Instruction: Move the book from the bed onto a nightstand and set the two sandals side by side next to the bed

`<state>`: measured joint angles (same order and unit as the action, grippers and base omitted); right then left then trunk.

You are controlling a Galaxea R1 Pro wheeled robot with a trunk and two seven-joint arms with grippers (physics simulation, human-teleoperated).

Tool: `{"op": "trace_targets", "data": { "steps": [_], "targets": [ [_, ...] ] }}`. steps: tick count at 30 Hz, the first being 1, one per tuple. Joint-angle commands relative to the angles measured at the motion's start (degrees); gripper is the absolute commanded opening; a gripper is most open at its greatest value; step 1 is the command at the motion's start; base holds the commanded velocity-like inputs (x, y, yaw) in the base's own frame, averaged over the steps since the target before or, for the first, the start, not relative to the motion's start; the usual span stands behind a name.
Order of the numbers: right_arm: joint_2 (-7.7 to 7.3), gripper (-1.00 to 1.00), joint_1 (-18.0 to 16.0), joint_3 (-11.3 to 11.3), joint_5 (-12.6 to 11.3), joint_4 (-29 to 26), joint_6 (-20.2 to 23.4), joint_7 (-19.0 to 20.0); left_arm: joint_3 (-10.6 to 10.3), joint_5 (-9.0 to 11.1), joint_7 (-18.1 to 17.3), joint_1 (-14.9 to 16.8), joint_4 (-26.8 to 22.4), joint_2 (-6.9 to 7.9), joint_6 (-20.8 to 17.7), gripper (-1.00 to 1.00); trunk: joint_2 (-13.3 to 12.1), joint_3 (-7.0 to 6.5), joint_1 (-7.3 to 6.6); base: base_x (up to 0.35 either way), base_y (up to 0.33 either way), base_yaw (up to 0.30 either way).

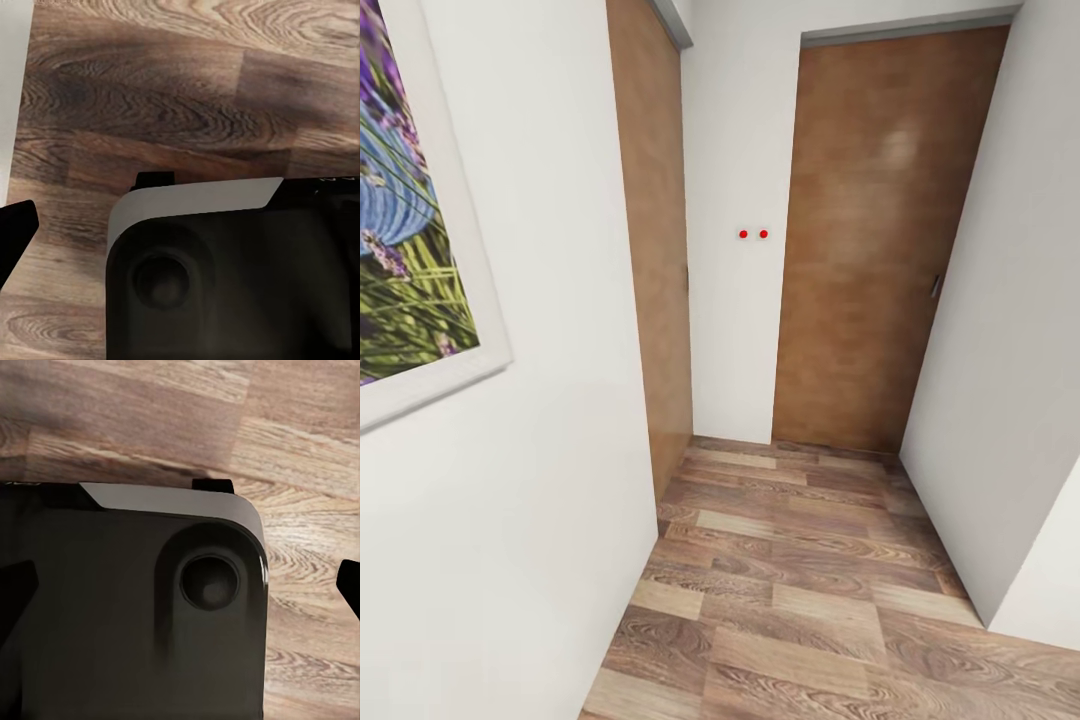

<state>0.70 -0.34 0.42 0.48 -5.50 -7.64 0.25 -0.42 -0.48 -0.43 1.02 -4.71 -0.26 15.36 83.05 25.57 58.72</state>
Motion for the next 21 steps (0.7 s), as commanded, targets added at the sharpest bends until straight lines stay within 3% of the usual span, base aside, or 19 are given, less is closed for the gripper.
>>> {"op": "trace_targets", "data": {
  "steps": [1,21],
  "targets": [
    [0.0,1.0,0.0,0.0,0.0,0.0,-0.2,0.0,0.0,0.0,-0.1,0.0,0.0,0.0,0.2,1.0,0.0,0.06,0.0,0.046,0.0,0.0],
    [0.0,1.0,0.0,0.0,0.0,0.0,-0.2,0.0,0.0,-0.1,0.0,0.0,0.0,0.0,0.2,1.0,0.0,0.06,0.0,0.045,0.0,0.0]
  ]
}}
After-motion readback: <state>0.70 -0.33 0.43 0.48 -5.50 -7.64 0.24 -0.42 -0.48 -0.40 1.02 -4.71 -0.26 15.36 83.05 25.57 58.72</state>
